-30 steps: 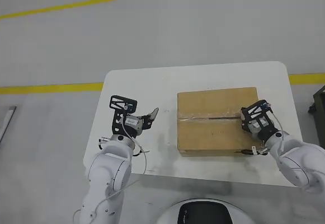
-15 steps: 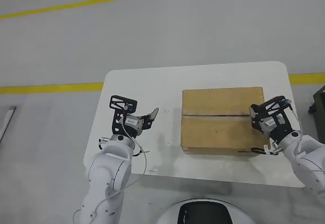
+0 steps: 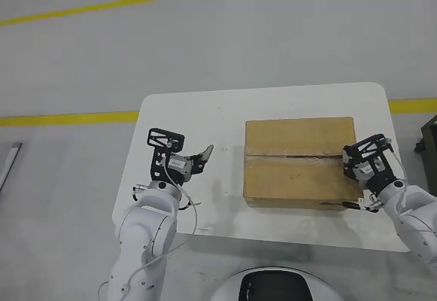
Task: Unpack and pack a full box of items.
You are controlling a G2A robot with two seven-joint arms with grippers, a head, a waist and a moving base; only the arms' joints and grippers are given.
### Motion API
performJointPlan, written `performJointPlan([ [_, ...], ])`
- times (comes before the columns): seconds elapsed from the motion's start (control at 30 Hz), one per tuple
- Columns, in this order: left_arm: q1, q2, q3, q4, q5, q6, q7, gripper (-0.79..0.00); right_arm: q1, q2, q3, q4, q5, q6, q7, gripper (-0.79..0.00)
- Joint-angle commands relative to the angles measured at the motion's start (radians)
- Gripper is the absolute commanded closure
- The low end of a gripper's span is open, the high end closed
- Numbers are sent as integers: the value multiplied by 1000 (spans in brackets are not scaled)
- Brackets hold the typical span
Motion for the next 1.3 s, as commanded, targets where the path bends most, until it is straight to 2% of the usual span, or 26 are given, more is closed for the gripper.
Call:
performJointPlan([
  [0.0, 0, 0, 0, 0, 0, 0, 0, -785, 5, -2, 8, -7, 11, 2, -19, 0],
  [0.17, 0, 0, 0, 0, 0, 0, 0, -785, -18, -7, 104, -33, 109, 17, -79, 0],
  [0.3, 2, 0, 0, 0, -1, 1, 4, -785, -73, -10, 192, -10, 117, 69, -129, 0],
  [0.37, 14, 1, -1, 0, 0, 2, 25, -785, -102, -13, 200, 14, 98, 84, -151, 0],
  [0.57, 35, 4, 1, -15, 0, -3, 39, -785, -102, -27, 96, 104, 10, 81, -219, 0],
  [0.73, 52, 6, 1, -30, 3, -2, 44, -785, -35, -43, -34, 159, -29, 32, -256, 0],
  [0.97, 82, 10, -19, -63, 8, 8, 50, -785, 90, -71, -174, 218, -75, 26, -270, 0],
  [1.1, 99, 12, -27, -85, 3, 1, 57, -785, 116, -81, -173, 199, -97, 113, -274, 0],
  [1.27, 116, 13, -21, -113, -16, 5, 83, -785, 40, -73, -55, 85, -143, 168, -274, 0],
])
